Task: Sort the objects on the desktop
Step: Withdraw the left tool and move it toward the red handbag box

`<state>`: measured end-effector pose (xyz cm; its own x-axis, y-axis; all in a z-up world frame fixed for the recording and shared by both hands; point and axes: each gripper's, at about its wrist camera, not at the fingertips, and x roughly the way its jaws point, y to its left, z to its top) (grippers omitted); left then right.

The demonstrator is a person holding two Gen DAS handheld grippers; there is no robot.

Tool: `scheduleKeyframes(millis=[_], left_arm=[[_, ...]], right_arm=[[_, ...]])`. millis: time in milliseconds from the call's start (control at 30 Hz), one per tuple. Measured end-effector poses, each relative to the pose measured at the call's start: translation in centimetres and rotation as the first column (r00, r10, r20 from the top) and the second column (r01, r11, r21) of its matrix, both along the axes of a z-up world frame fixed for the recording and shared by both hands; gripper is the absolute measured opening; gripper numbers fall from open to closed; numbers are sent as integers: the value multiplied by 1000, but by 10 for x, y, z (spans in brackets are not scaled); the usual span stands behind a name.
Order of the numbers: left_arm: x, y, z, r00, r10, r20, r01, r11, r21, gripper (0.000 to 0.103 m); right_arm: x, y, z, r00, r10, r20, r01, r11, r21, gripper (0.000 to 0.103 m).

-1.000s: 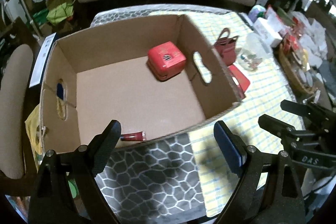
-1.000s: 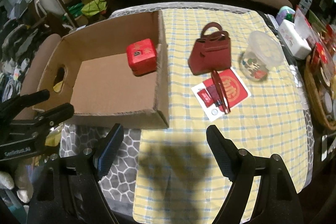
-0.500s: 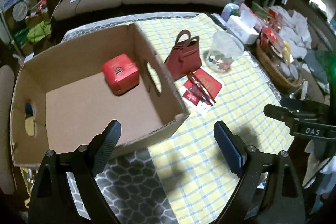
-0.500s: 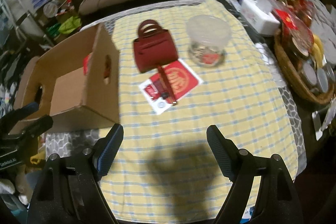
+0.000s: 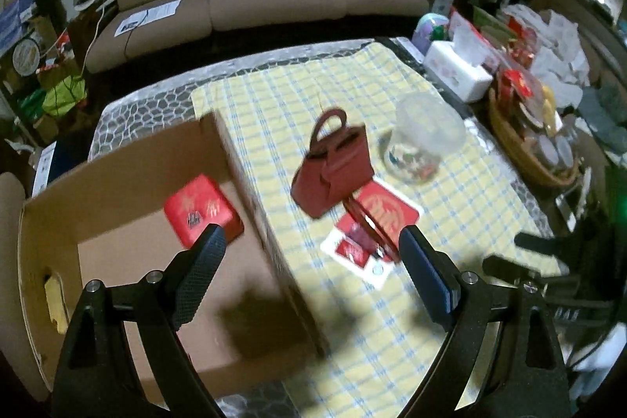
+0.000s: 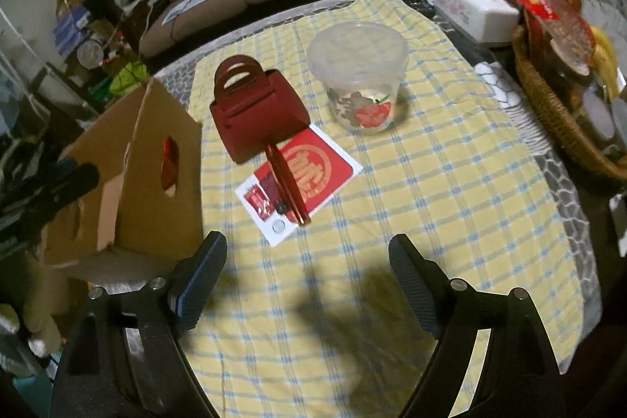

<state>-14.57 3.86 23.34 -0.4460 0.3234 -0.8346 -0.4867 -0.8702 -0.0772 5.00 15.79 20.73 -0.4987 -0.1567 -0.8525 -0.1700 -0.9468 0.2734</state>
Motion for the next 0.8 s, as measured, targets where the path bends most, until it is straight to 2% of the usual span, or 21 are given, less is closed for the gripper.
scheduleKeyframes(millis=[133,300,333,367,433,600,800], left_arm=[[-37,16,2,1000,-2,-12,2,999,-32,89],[-85,40,-6,999,-30,-21,27,992,-127,88],[-93,45,-11,999,-39,-6,38,990,-136,82],[-101,49,-15,999,-49,17,51,989,-140,70],[-115,58,-24,997,-58,58,66,987,-144,59],[-139,77,-44,990,-84,109,99,986,-137,59],[-157,103,-70,984,-106,146,135,969,-209,56]], right_arm=[[-18,5,-5,1000,6,-8,-6,1000,-14,86],[-38,5,-12,1000,24,-13,-25,1000,-16,86],[-42,5,-13,1000,27,-14,-28,999,-17,86],[-47,5,-15,999,30,-14,-30,999,-20,86],[-53,4,-19,999,35,-17,-36,999,-27,86],[-71,-1,-27,998,59,-16,-60,997,-39,86],[-95,-12,-32,995,94,-24,-95,994,-60,86]])
